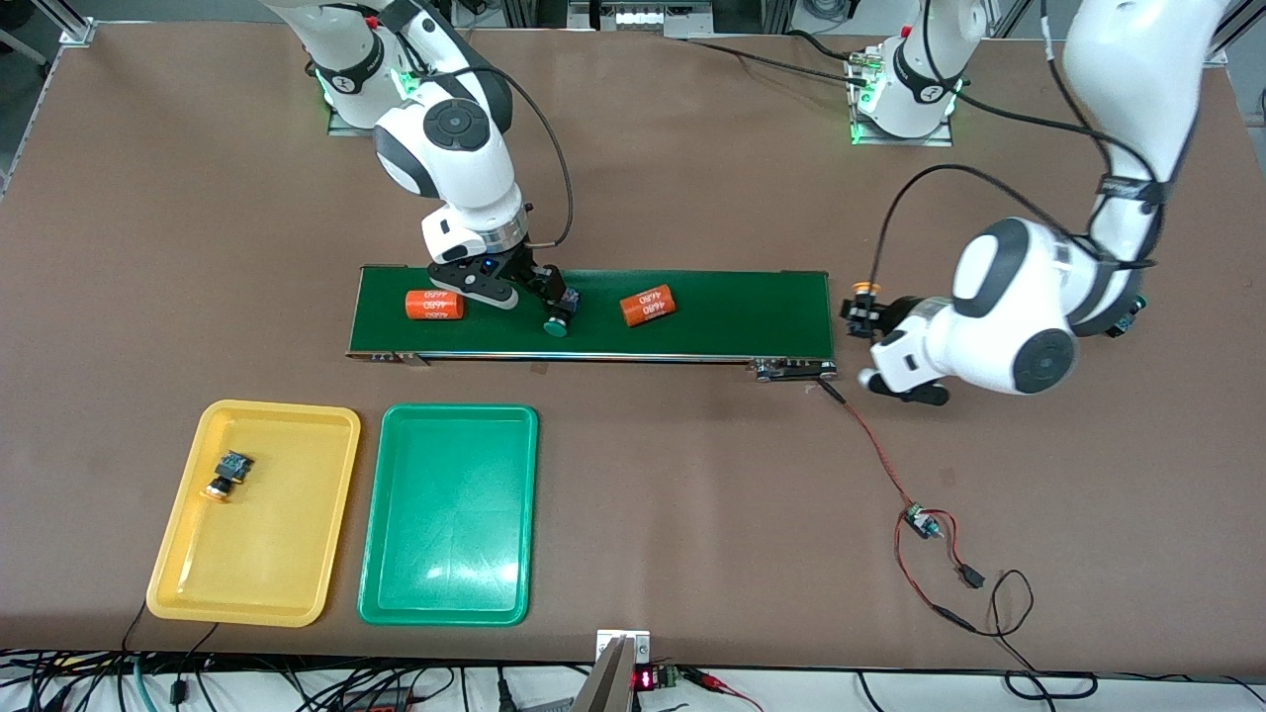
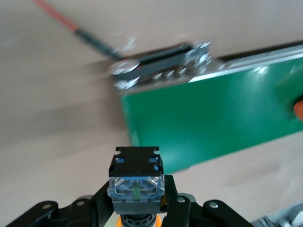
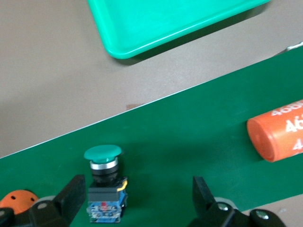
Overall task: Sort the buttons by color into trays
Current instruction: 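Grasp the green button with the right gripper while the left gripper places yellow button, then lift the green button with the right gripper while the left gripper grasps another button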
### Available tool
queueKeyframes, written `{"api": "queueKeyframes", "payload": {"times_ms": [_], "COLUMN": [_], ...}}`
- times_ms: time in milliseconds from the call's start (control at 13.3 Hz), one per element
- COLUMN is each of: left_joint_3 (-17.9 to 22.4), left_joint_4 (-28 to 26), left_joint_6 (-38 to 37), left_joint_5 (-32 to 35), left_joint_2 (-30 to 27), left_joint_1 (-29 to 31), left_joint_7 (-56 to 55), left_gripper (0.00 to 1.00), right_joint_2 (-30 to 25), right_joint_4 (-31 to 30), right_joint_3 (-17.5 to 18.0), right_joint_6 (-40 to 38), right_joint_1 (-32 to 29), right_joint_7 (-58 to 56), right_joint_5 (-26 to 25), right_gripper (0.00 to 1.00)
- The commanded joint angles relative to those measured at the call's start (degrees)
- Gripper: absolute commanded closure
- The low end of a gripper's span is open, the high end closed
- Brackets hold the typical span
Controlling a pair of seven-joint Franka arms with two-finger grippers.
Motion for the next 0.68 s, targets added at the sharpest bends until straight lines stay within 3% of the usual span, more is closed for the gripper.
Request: {"api": "queueKeyframes", "payload": {"times_ms": [0, 75, 151, 226, 603], "left_joint_3": [0.3, 0.3, 0.3, 0.3, 2.8], "left_joint_4": [1.1, 0.8, 0.8, 0.8, 1.9], "left_joint_6": [4.8, 5.7, 5.6, 5.1, -1.3], "left_joint_5": [-1.0, -1.0, -1.0, -0.9, -0.1], "left_joint_2": [3.6, 4.5, 4.7, 4.3, -1.9], "left_joint_1": [-4.8, -6.6, -7.2, -7.2, -6.1], "left_joint_7": [-3.4, -4.1, -5.9, -6.1, -6.1], "left_gripper": [0.8, 0.77, 0.64, 0.01, 0.0], "right_joint_2": [2.0, 2.5, 2.6, 2.6, 3.4], "right_joint_4": [2.2, 2.5, 2.6, 2.8, 4.7], "right_joint_3": [0.2, 0.2, 0.2, 0.2, 0.2], "right_joint_6": [-0.3, -0.5, -1.3, -2.7, -7.3], "right_joint_1": [0.3, 0.3, 0.3, 0.4, 0.4], "right_joint_7": [1.4, 0.8, 0.7, 0.5, 0.0], "right_joint_5": [-1.5, -1.6, -1.7, -1.8, -1.8], "right_gripper": [0.0, 0.0, 0.0, 0.0, 0.0]}}
